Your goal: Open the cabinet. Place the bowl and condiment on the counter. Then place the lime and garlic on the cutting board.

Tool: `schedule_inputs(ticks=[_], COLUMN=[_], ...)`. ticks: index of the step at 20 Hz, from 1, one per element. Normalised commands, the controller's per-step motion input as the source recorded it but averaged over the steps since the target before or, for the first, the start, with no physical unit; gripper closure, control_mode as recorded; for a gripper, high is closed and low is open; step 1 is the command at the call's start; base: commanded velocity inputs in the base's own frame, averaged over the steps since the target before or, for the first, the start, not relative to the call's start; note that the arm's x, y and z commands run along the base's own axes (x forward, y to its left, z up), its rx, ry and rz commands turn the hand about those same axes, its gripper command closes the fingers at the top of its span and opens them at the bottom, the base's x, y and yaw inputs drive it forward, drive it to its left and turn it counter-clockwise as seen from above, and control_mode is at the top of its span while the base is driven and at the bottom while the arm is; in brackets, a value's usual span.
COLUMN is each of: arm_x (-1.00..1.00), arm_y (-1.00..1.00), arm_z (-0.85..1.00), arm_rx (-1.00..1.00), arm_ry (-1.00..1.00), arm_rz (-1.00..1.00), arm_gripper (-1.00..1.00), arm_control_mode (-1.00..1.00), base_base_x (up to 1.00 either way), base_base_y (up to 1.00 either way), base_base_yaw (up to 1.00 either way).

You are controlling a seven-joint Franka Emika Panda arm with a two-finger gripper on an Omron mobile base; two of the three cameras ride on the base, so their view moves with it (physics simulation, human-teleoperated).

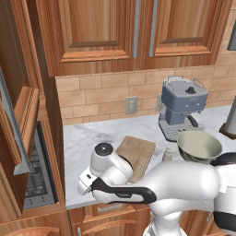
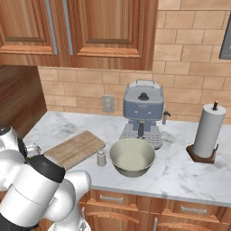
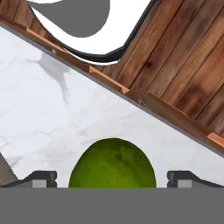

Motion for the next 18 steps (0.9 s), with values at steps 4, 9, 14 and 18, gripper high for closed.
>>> schedule_inputs(ticks=[4, 9, 14, 18], arm_x=[0.00, 0.00, 0.00, 0.00], arm_y=[0.00, 0.02, 0.00, -0.01], arm_z=[-0.23, -0.18, -0.03, 0.04], arm_rx=[0.03, 0.01, 0.00, 0.00], arm_ry=[0.00, 0.00, 0.00, -0.06], arm_rz=[0.00, 0.00, 0.00, 0.00], arm_gripper=[-1.00, 1.00, 1.00, 1.00], arm_control_mode=[-1.00, -1.00, -1.00, -1.00], base_base_x=[0.00, 0.00, 0.00, 0.00], base_base_y=[0.00, 0.00, 0.00, 0.00], base_base_yaw=[0.00, 0.00, 0.00, 0.00])
